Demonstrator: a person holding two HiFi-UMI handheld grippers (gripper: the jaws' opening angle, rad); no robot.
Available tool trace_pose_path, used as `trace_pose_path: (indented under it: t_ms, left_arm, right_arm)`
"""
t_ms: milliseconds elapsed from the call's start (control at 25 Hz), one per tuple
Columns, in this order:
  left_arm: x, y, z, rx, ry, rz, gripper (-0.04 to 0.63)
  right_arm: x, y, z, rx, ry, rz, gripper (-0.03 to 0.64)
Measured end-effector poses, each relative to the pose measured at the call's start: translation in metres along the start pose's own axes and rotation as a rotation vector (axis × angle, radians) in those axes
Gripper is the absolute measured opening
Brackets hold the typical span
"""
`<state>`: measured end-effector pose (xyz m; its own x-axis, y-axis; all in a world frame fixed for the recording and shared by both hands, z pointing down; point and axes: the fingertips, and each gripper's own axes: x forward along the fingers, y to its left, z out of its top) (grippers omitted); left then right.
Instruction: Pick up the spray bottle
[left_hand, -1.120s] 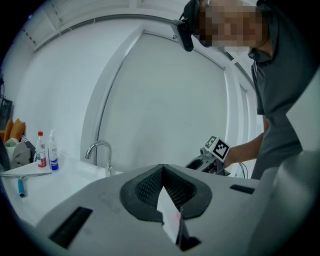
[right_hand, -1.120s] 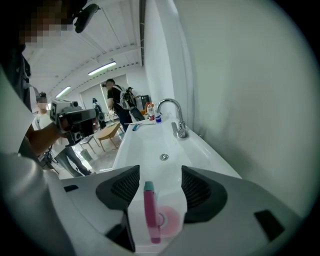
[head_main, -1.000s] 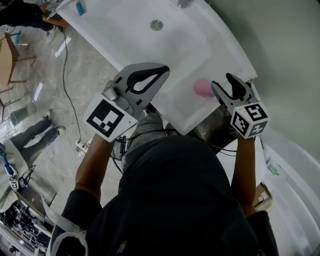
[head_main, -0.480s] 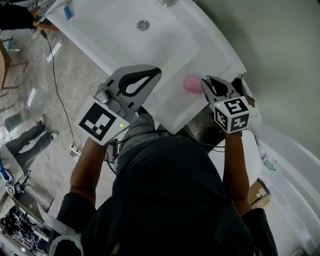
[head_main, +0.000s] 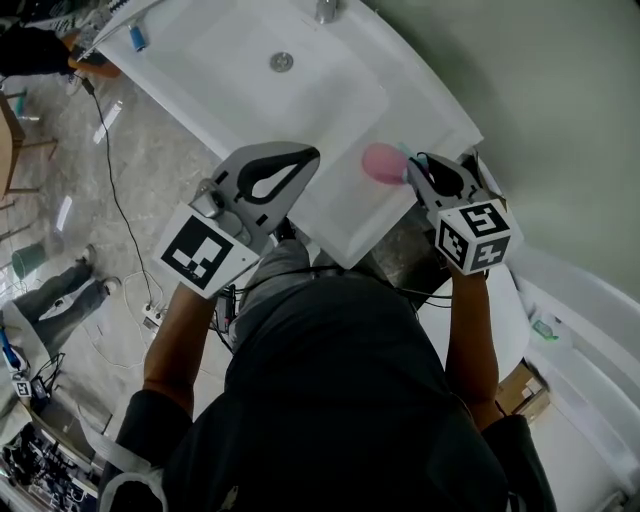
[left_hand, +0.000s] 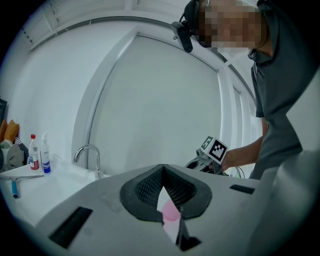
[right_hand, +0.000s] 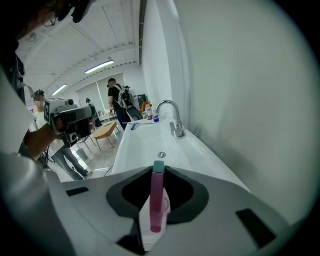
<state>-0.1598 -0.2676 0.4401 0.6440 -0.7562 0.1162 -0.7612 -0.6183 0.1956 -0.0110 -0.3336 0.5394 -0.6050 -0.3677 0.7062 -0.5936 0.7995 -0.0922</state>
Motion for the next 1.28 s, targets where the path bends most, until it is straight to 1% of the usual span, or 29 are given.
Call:
trace_pose_path:
  t_ms: [400,640,760,1000,1280]
  left_arm:
    - [-0.022,-0.020,0.004,0.017,-0.010,-0.021,0.002]
    - [-0.033,-0.030,0.011,0.024,-0.023,-0.034,0.002]
    - [-0.037,-0.034,0.011,0.026,-0.020,-0.041,0.002]
    - [-0.048,-0.040,0.009,0.028,-0.023,-0.051,0.002]
    - [-0.051,-0.044,0.009,0.026,-0.014,-0.060,0.002]
  right_arm:
    - [-0.051,0.024,0.034,-0.110,-0.103,-0.070,0.071]
    - [-0.083,0.039,0.060,-0.175,-0.195,-0.105,0.071]
    - [-0.098,0.041,0.071,-0.208,-0.239,-0.136,0.071]
    - [-0.116,0.044,0.081,-0.215,-0.290,-0.179,0.071]
    - [-0.125,0.035,0.078,-0.189,-0.292,-0.210,0.071]
